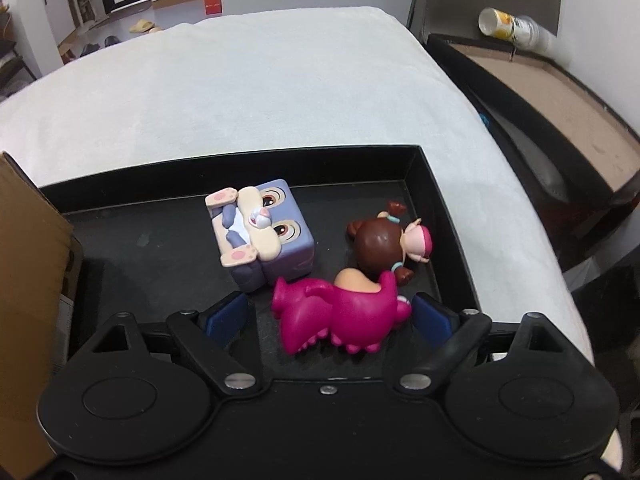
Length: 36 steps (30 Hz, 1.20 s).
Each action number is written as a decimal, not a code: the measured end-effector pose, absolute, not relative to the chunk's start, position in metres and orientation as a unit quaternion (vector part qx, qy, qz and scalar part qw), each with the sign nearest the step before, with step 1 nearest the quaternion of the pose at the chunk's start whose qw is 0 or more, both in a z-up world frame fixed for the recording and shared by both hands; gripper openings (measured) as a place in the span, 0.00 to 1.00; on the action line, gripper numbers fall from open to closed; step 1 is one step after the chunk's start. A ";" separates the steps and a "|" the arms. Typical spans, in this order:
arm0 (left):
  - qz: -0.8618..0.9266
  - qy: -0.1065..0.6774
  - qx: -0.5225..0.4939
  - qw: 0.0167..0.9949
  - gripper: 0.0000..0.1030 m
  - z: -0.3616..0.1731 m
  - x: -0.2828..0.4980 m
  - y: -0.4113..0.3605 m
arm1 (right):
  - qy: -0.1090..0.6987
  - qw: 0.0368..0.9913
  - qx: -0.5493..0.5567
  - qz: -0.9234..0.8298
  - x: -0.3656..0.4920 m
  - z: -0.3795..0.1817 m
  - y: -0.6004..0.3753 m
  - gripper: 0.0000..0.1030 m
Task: Organize rigid objects
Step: 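Grasp the pink dinosaur figure with the right gripper and lift it, then carry the pink dinosaur into the box and open the right gripper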
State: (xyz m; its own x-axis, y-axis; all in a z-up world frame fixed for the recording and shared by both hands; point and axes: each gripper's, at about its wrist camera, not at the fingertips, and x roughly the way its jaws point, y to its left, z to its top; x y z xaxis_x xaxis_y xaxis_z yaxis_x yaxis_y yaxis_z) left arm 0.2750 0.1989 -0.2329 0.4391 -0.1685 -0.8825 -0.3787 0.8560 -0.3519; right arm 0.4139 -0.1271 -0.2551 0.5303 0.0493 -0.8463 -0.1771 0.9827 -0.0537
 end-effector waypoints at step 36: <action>0.084 0.516 -0.276 0.806 0.27 -0.230 0.271 0.201 | 0.423 0.883 -0.090 0.180 0.341 -0.164 -0.072 0.67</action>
State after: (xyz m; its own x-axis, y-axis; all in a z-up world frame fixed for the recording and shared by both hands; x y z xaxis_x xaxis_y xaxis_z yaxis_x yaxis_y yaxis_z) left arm 0.2710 0.2006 -0.2299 0.4524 -0.1503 -0.8790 -0.4207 0.8331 -0.3590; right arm 0.3411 -0.0719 -0.1637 0.5772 0.2417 -0.7800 -0.3941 0.9191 -0.0069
